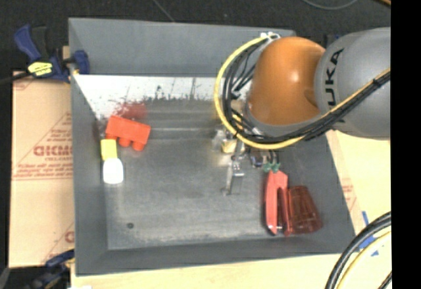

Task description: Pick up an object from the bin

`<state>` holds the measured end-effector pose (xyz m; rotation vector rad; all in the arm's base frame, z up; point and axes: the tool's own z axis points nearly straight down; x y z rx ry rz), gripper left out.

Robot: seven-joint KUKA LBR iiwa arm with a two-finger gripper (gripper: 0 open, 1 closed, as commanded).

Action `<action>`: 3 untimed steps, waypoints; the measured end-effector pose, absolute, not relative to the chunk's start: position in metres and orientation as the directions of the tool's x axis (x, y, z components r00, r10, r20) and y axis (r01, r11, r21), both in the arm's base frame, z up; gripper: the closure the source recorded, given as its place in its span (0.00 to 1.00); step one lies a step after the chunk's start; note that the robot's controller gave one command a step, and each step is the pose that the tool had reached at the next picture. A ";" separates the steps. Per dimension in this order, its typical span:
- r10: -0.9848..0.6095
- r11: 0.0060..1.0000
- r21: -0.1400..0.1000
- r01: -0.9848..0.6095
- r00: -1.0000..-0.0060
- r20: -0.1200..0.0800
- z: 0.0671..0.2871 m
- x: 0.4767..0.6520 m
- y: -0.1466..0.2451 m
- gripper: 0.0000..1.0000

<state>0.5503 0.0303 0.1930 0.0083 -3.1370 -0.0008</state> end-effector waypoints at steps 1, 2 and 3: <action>-0.004 1.000 0.001 -0.004 -1.000 -0.004 0.198 0.552 0.030 0.00; 0.236 0.972 0.008 0.236 -0.972 -0.016 0.105 0.603 -0.034 0.00; 0.267 0.964 0.002 0.267 -0.964 -0.002 0.108 0.595 -0.032 0.00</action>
Offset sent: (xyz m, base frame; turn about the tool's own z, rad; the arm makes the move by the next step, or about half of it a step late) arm 0.0618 -0.0861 -0.1230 0.3184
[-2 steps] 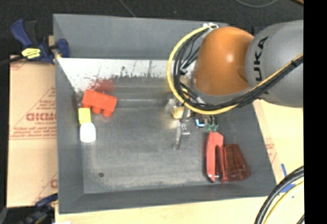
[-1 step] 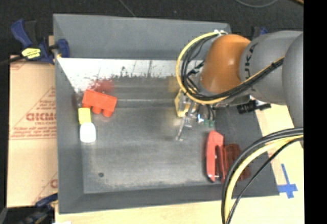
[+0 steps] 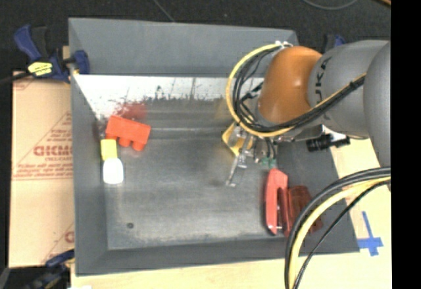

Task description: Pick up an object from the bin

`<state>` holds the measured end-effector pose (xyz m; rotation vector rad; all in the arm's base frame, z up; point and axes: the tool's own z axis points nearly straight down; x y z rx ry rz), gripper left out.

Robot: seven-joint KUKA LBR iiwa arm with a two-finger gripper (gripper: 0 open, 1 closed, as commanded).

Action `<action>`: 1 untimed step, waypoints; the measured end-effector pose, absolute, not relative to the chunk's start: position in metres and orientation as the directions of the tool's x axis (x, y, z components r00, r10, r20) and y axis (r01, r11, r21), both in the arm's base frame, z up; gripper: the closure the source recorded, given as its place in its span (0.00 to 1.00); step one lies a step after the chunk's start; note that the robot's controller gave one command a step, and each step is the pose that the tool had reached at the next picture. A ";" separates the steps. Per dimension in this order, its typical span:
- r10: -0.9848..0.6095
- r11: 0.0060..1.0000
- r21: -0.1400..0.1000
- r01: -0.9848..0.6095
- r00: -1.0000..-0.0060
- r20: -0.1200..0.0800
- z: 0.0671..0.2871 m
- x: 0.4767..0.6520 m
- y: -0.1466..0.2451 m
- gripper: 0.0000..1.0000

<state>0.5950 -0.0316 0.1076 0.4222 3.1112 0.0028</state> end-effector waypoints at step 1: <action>0.186 0.983 0.012 0.186 -0.982 -0.028 0.101 0.650 -0.086 0.00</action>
Offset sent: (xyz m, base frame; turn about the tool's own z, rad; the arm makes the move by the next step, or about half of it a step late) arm 0.0547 -0.0538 -0.0376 0.0271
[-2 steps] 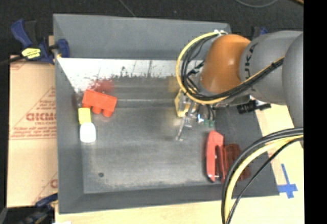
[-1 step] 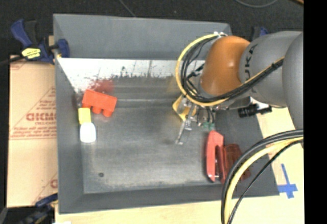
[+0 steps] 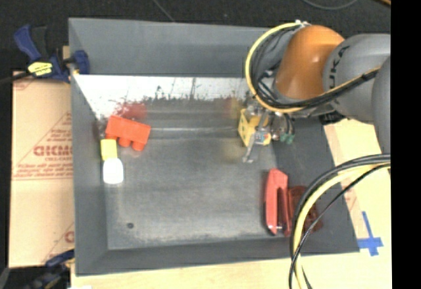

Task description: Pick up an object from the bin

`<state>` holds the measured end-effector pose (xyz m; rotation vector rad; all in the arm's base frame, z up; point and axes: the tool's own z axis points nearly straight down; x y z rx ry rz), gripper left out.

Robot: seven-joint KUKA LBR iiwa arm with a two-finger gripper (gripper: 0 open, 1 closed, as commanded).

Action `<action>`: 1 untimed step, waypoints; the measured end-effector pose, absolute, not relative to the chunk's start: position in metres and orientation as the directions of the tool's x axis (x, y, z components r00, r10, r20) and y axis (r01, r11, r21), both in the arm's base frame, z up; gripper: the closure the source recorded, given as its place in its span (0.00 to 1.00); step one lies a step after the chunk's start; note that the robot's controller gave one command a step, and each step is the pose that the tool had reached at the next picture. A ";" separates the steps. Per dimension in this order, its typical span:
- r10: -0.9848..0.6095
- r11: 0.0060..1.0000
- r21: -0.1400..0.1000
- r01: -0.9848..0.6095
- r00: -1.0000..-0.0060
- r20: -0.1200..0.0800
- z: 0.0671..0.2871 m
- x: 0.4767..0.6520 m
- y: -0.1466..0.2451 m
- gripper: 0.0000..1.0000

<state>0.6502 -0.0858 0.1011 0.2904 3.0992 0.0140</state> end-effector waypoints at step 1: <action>0.288 0.958 0.010 0.288 -0.958 -0.003 0.080 0.652 -0.087 0.00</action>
Offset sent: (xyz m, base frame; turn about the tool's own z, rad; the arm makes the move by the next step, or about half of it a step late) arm 0.0045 -0.0288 -0.0311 -0.1317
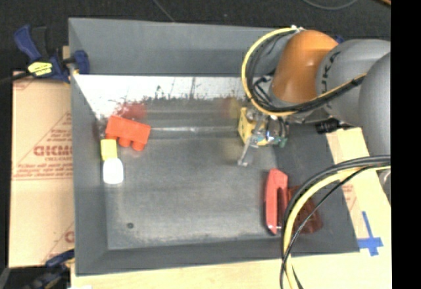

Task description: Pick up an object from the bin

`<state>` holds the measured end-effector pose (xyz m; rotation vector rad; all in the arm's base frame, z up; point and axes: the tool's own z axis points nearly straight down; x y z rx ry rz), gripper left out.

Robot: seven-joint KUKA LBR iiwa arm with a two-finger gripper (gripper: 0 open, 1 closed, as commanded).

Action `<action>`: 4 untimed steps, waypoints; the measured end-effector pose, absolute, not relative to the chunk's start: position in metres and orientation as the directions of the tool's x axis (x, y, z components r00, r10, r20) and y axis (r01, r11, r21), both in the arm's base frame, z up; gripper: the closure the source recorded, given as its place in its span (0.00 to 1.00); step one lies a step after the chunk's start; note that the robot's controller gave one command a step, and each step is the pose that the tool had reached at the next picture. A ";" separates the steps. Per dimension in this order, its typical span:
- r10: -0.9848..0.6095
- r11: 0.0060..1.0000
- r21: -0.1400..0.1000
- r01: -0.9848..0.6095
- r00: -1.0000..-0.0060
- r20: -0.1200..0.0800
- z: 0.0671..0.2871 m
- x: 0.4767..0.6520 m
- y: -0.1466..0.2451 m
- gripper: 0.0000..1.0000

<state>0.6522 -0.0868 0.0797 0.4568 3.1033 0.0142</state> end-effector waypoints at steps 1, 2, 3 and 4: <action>0.057 0.998 0.007 0.057 -0.998 -0.025 0.071 0.654 -0.116 1.00; 0.057 0.998 0.008 0.057 -0.998 -0.025 0.071 0.654 -0.116 1.00; 0.058 0.998 0.009 0.057 -0.998 -0.018 0.093 0.652 -0.116 1.00; 0.058 0.998 0.007 0.058 -0.998 -0.033 0.124 0.655 -0.117 1.00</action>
Offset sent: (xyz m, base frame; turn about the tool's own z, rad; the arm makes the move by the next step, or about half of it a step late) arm 0.0000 0.0000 0.0000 0.0000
